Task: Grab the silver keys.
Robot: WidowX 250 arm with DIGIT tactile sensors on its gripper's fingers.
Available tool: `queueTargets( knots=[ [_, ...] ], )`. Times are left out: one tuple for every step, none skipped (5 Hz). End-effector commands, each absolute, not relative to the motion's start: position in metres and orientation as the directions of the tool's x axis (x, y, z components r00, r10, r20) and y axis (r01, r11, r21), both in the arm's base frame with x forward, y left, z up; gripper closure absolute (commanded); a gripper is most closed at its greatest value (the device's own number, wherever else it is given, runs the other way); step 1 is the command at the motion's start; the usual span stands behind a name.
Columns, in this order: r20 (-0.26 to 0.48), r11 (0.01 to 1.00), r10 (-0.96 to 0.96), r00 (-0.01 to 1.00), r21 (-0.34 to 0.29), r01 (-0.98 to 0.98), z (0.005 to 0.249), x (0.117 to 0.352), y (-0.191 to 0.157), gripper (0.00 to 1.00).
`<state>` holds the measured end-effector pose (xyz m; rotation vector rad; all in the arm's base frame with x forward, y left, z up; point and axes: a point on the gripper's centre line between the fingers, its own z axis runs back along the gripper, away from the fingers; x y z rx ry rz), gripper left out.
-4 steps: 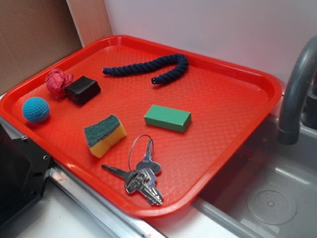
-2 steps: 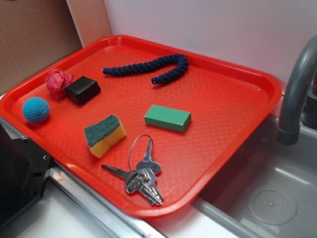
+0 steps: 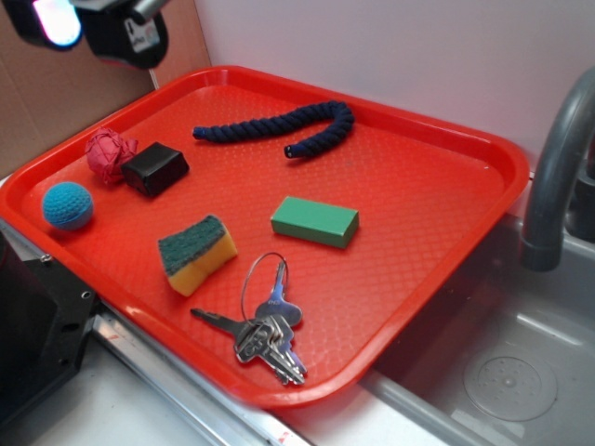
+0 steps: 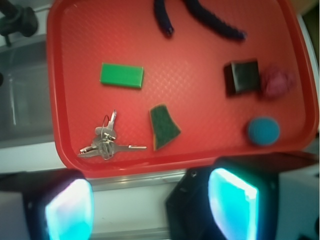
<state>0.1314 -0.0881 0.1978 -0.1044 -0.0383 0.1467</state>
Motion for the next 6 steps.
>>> queueTargets(
  knots=[
    [-0.043, 0.983, 0.124, 0.991, -0.129, -0.128, 0.137, 0.142, -0.129, 0.00],
    [-0.127, 0.972, 0.106, 0.986, -0.195, -0.130, 0.095, 0.148, -0.131, 0.00],
    [-0.061, 0.981, 0.025, 0.998, -0.193, -0.037, 0.087, 0.157, -0.133, 0.00],
    [-0.061, 0.981, 0.025, 0.998, -0.193, -0.037, 0.087, 0.157, -0.133, 0.00],
    [-0.061, 0.981, 0.025, 0.998, -0.193, -0.037, 0.087, 0.157, -0.133, 0.00],
    [-0.061, 0.981, 0.025, 0.998, -0.193, -0.037, 0.087, 0.157, -0.133, 0.00]
  ],
)
